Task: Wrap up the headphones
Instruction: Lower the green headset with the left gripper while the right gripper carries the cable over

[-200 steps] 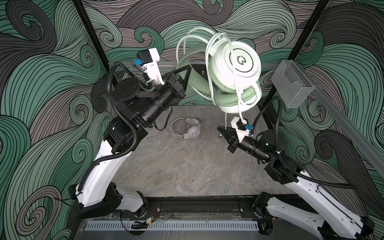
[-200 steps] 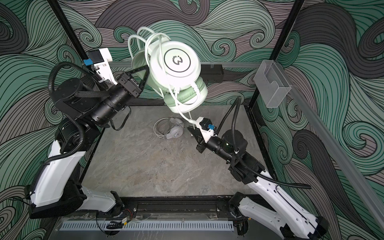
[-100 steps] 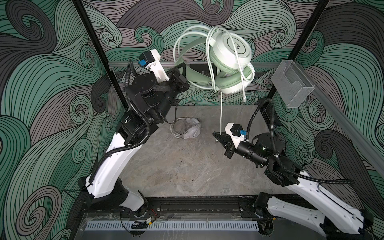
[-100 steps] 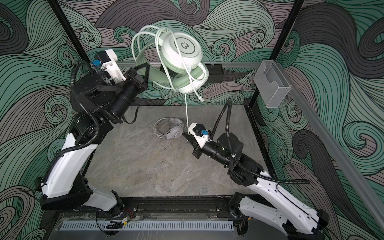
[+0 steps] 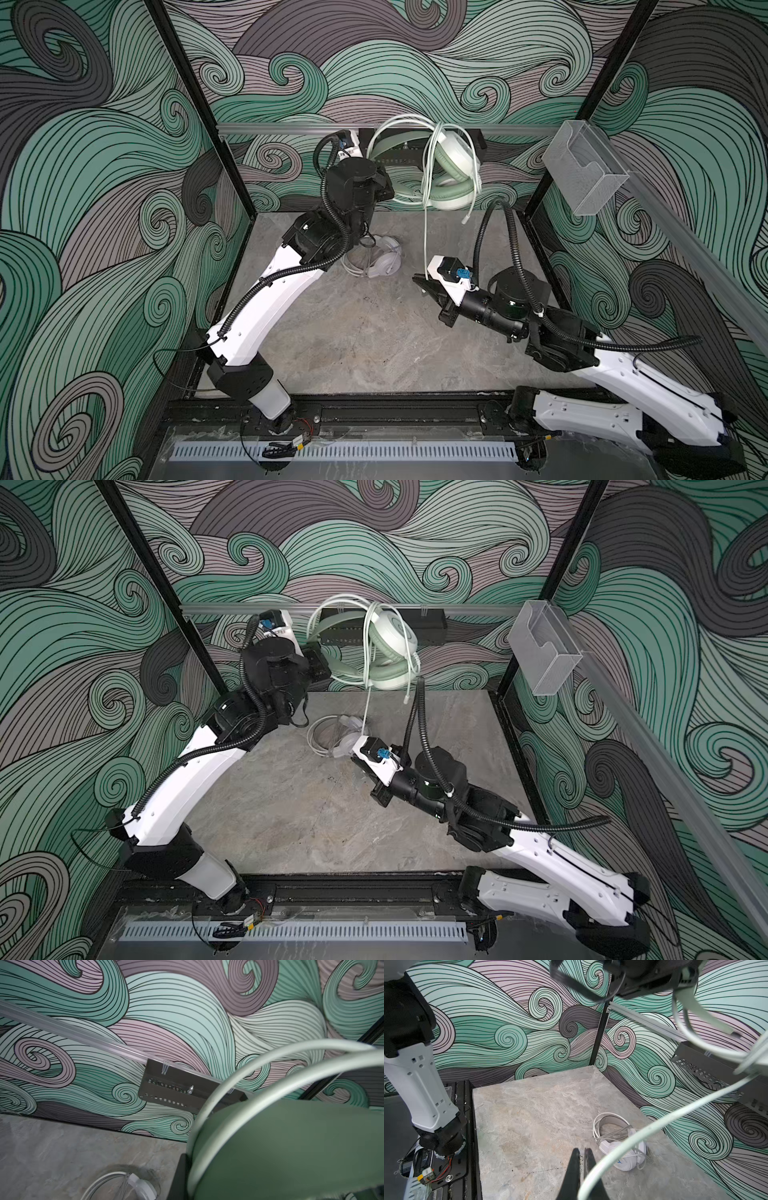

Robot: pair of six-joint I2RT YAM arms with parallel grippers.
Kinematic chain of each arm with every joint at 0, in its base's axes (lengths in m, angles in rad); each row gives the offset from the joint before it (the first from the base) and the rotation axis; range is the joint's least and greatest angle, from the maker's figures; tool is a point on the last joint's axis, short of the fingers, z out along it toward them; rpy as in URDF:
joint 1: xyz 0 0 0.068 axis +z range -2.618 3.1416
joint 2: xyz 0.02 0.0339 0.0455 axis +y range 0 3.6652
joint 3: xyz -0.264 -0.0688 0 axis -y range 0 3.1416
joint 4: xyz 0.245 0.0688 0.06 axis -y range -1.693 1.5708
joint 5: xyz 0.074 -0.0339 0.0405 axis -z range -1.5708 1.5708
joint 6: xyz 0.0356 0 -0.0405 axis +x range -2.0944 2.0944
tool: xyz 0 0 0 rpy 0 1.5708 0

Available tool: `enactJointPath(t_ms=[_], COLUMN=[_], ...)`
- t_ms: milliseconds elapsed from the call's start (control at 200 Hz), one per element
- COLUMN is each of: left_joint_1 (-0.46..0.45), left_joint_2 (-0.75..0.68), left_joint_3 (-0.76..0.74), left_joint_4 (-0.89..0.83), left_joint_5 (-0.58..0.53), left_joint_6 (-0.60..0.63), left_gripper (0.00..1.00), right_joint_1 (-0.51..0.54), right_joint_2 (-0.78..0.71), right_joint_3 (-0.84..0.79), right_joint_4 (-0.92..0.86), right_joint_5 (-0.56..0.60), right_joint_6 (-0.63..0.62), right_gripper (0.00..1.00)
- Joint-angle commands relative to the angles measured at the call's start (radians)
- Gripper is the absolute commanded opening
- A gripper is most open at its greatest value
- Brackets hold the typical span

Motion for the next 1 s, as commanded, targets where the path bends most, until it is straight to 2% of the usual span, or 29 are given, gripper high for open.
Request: enactJointPath(t_ms=[0, 155, 270, 505, 560, 690, 996], left_joint_1=[0.009, 0.000, -0.016, -0.062, -0.075, -0.089, -0.106], left_joint_2=[-0.048, -0.064, -0.111, -0.228, -0.251, -0.297, -0.384], left_joint_3=[-0.028, -0.115, -0.261, -0.546, -0.576, -0.621, -0.677], left_joint_4=[0.059, 0.032, 0.038, 0.031, 0.005, -0.080, -0.251], left_joint_5=[-0.077, -0.089, -0.109, -0.037, -0.017, 0.104, 0.256], left_joint_6=[-0.017, 0.057, 0.149, 0.252, 0.256, 0.291, 0.390], left_gripper=[0.00, 0.00, 0.00, 0.00, 0.00, 0.00, 0.00], right_joint_1=[0.012, 0.012, 0.012, -0.028, -0.050, -0.105, -0.127], right_joint_2=[0.014, 0.046, 0.077, 0.090, 0.097, 0.090, 0.089], right_joint_3=[0.049, 0.118, 0.197, 0.261, 0.268, 0.265, 0.263], right_joint_4=[-0.073, -0.113, -0.172, -0.229, -0.253, -0.300, -0.400], right_joint_5=[0.012, 0.029, 0.082, 0.094, 0.100, 0.099, 0.007], right_joint_6=[0.005, 0.004, -0.009, -0.021, -0.022, -0.041, -0.236], right_gripper=[0.00, 0.00, 0.00, 0.00, 0.00, 0.00, 0.00])
